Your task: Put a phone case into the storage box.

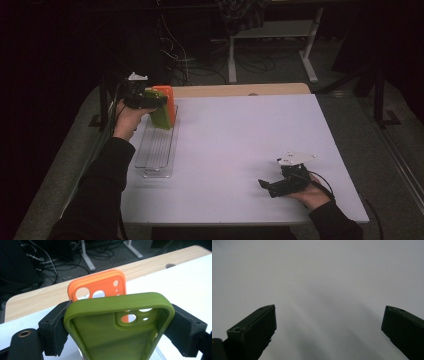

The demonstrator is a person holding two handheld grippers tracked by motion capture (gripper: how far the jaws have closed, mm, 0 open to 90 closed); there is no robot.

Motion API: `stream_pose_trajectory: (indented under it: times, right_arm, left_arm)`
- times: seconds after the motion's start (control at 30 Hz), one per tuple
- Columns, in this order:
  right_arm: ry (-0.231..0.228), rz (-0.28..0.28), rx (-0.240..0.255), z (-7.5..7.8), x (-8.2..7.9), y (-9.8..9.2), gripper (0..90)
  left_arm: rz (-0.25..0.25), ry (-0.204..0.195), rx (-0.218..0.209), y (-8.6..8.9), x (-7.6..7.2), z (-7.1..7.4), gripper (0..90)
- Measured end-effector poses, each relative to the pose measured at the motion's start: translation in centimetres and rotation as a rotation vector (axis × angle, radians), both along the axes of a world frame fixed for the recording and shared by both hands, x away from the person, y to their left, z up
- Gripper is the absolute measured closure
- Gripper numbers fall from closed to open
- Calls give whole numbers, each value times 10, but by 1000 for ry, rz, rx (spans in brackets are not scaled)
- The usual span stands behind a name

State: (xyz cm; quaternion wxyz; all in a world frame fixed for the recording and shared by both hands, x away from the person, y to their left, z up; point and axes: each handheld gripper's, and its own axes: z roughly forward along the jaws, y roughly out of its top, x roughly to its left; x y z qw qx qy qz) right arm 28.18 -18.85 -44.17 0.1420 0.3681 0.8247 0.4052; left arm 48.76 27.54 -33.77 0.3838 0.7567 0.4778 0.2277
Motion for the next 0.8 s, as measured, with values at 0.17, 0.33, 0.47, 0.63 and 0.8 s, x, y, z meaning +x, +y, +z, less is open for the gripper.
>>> stream_pose_trajectory:
  times: [0.17, 0.33, 0.47, 0.63, 0.8]
  right_arm:
    - [-2, 0, -1, 0, 0, 0, 0]
    - [-1, -1, 0, 0, -1, 0, 0]
    - [-1, -1, 7, 1, -1, 1, 0]
    - [5, -3, 13, 1, -1, 2, 0]
    - [-4, 8, 2, 1, -1, 1, 0]
  left_arm:
    - [15, 4, -6, -3, 4, -5, 149]
    - [31, 20, 16, -9, 7, -13, 147]
    - [51, 8, 22, -12, 9, -16, 144]
    - [82, -1, 25, -15, 12, -18, 136]
    - [89, -6, 18, -17, 15, -20, 100]
